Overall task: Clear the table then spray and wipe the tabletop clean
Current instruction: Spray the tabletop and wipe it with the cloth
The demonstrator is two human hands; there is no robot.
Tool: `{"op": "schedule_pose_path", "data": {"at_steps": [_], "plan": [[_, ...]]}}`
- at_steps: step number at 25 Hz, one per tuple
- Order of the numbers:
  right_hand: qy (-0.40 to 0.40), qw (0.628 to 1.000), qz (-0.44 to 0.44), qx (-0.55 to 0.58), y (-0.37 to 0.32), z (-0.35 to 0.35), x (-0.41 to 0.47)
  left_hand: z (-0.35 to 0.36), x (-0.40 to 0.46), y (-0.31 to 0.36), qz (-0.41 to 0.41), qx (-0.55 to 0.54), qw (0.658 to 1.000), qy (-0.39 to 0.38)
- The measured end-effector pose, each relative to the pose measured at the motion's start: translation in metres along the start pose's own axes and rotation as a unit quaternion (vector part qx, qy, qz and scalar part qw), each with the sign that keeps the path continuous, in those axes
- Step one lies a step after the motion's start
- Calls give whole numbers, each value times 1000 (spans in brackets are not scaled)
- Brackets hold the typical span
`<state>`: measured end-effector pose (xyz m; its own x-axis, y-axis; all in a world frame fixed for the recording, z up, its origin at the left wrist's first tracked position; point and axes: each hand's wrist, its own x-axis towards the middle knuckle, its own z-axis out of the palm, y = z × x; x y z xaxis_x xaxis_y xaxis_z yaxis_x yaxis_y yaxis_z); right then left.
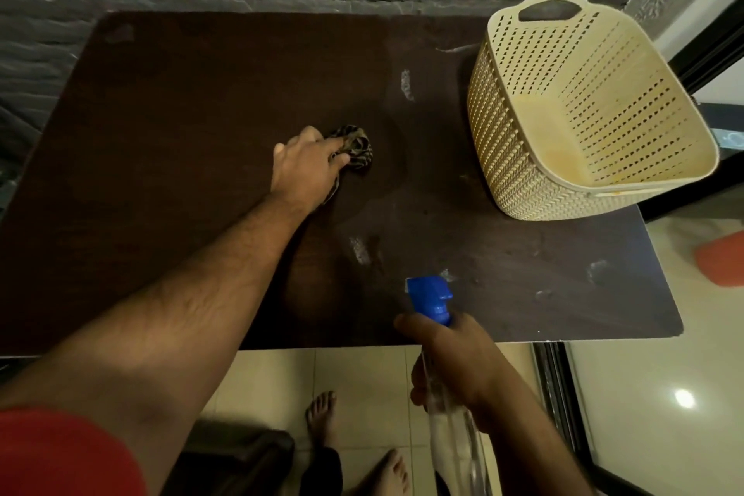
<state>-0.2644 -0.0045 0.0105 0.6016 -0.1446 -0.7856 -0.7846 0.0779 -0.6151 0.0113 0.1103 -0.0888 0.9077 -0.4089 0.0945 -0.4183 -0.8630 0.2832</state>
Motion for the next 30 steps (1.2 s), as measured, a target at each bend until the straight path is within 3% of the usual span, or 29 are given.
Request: {"op": "schedule_pose_path", "data": {"at_steps": [6, 9, 11, 13, 16, 18, 19, 22, 23, 27, 29, 30], "plan": [[6, 999, -17, 31, 3, 3, -6, -1, -34, 31, 16, -24, 999, -29], [5, 998, -31, 47, -3, -1, -6, -4, -87, 38, 125, -28, 989, -68], [4, 998, -40, 42, 1, -5, -5, -8, -123, 9, 192, -20, 979, -68], [0, 998, -43, 40, 4, -7, -6, -14, -104, -17, 159, -15, 986, -48], [0, 998, -46, 38, 1, -4, -3, -17, -43, 8, -11, -1, 999, -38], [-5, 998, -53, 41, -4, -3, -4, -13, -60, 45, 11, -20, 997, -79], [-9, 998, -57, 40, -5, -3, -6, -8, -89, 50, 72, -28, 992, -96], [-1, 997, -63, 39, -1, -9, -8, -16, -174, 11, 203, -39, 976, -66], [5, 997, -61, 40, 0, -11, -7, -18, -166, -4, 204, -30, 977, -53], [10, 998, -60, 26, -1, -9, -3, -16, -91, 15, 5, 2, 1000, -20], [1, 997, -68, 34, -4, -3, -5, -9, -116, 46, 18, -23, 999, -41], [-3, 996, -77, 35, -6, -2, -7, -7, -146, 55, 66, -39, 995, -59]]}}
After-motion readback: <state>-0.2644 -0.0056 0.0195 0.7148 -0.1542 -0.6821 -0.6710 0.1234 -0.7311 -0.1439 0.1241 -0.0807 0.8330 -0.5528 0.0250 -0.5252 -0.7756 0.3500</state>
